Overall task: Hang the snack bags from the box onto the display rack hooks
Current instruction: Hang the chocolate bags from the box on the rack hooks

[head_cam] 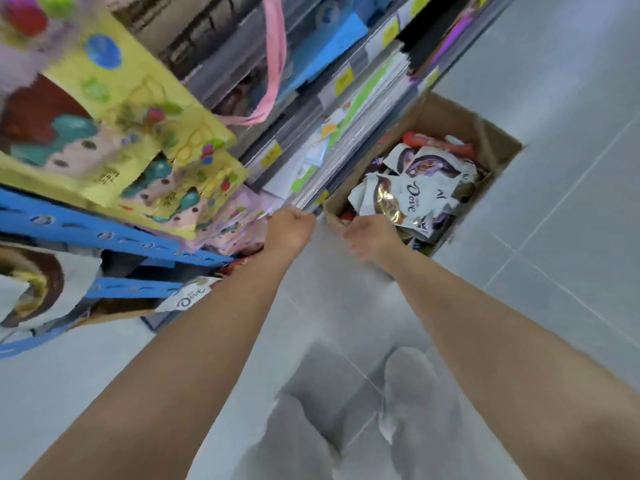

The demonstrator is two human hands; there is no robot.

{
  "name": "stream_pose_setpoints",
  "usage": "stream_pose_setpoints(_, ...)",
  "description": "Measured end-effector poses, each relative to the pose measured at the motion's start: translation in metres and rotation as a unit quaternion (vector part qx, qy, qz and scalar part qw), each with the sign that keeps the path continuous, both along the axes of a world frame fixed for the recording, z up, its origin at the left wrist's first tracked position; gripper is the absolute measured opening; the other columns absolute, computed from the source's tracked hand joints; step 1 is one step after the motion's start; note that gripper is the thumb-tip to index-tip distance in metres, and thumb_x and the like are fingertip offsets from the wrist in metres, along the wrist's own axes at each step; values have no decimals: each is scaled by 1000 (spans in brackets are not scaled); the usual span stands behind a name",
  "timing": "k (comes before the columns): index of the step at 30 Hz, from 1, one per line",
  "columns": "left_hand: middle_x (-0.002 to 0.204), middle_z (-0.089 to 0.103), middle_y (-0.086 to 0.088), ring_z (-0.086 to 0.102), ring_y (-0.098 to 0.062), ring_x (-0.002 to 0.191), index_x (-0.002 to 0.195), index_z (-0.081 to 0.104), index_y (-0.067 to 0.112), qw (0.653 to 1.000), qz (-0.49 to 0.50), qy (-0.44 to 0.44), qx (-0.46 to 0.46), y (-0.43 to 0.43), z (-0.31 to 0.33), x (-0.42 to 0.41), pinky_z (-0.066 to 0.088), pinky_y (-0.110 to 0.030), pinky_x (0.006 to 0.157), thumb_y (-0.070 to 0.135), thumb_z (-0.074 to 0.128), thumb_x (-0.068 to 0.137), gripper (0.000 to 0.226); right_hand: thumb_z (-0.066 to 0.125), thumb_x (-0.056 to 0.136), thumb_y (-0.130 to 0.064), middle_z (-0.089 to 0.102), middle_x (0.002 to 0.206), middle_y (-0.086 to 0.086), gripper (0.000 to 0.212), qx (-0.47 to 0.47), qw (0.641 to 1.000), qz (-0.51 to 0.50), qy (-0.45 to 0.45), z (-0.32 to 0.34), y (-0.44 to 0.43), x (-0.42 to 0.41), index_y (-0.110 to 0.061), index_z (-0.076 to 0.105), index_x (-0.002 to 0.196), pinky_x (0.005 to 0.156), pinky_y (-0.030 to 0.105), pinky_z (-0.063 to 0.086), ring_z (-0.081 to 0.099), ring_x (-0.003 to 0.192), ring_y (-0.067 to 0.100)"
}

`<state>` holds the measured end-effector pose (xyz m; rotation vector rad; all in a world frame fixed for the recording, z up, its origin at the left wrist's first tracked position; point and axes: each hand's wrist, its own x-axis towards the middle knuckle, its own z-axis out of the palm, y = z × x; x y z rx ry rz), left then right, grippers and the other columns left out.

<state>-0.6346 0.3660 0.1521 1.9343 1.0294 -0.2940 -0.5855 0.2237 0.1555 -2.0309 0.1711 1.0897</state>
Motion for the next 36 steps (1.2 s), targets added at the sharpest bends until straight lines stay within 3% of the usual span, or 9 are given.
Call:
stream_pose_setpoints(5, 62, 51, -5, 48, -22, 62, 54, 43, 18, 998, -60, 30, -9, -64, 23, 72, 37, -26, 59, 10, 57, 77, 28, 56, 88, -14, 58, 87, 9, 21, -37, 996, -67, 36, 26, -84, 54, -3, 66, 103, 89, 43, 54, 59, 80, 25)
stream_pose_setpoints(10, 75, 63, -9, 60, -23, 71, 65, 56, 15, 986, -139, 84, -22, -89, 7, 110, 46, -28, 68, 16, 63, 74, 11, 55, 89, -11, 57, 92, 10, 12, -62, 989, -115, 69, 12, -132, 85, -8, 63, 97, 95, 44, 51, 60, 87, 27)
stream_pose_setpoints(17, 106, 61, -6, 60, -27, 96, 89, 54, 20, 953, -253, 168, 3, -88, -35, 171, 51, -32, 83, 22, 66, 78, 16, 52, 91, -6, 60, 83, 8, 7, -45, 967, -207, 143, -17, -165, 126, -11, 56, 95, 85, 39, 53, 56, 66, 18)
stream_pose_setpoints(19, 107, 59, -7, 59, -27, 98, 96, 55, 19, 945, -280, 170, 6, -90, -56, 195, 51, -36, 88, 22, 67, 79, 21, 47, 94, -4, 64, 74, 7, 12, 1, 948, -266, 174, -36, -166, 146, -7, 56, 102, 73, 32, 56, 63, 64, 19)
stream_pose_setpoints(22, 103, 61, -3, 61, -25, 92, 91, 53, 26, 940, -294, 173, -2, -97, -103, 225, 54, -37, 84, 24, 68, 77, 20, 41, 99, -6, 65, 104, 19, 23, 40, 916, -329, 225, -74, -157, 170, -1, 53, 118, 81, 33, 55, 65, 91, 28)
stream_pose_setpoints(26, 121, 59, -11, 58, -28, 107, 126, 48, 14, 921, -339, 191, -26, -103, -170, 247, 49, -38, 94, 19, 70, 79, 52, 43, 98, -6, 54, 87, 13, 37, 65, 889, -363, 271, -137, -131, 187, 3, 41, 133, 82, 38, 54, 61, 84, 23)
stream_pose_setpoints(29, 129, 53, -11, 53, -30, 115, 137, 39, 15, 918, -352, 184, -12, -105, -203, 253, 46, -36, 97, 17, 68, 83, 62, 44, 97, -8, 52, 119, 22, 41, 43, 871, -398, 286, -181, -118, 193, 0, 37, 137, 94, 46, 51, 58, 91, 25)
stream_pose_setpoints(33, 143, 41, -9, 44, -28, 127, 143, 33, 17, 911, -376, 165, -29, -111, -229, 246, 42, -35, 102, 8, 64, 84, 67, 46, 95, -10, 45, 95, 9, 15, 46, 788, -507, 347, -217, -112, 190, -8, 51, 109, 70, 29, 53, 56, 90, 28)
stream_pose_setpoints(36, 149, 35, -6, 35, -25, 136, 145, 31, 21, 902, -408, 134, -32, -113, -233, 238, 37, -37, 109, 1, 59, 85, 69, 48, 92, -9, 49, 99, 12, 38, 22, 835, -459, 303, -230, -113, 182, -2, 46, 130, 84, 35, 51, 47, 90, 24)
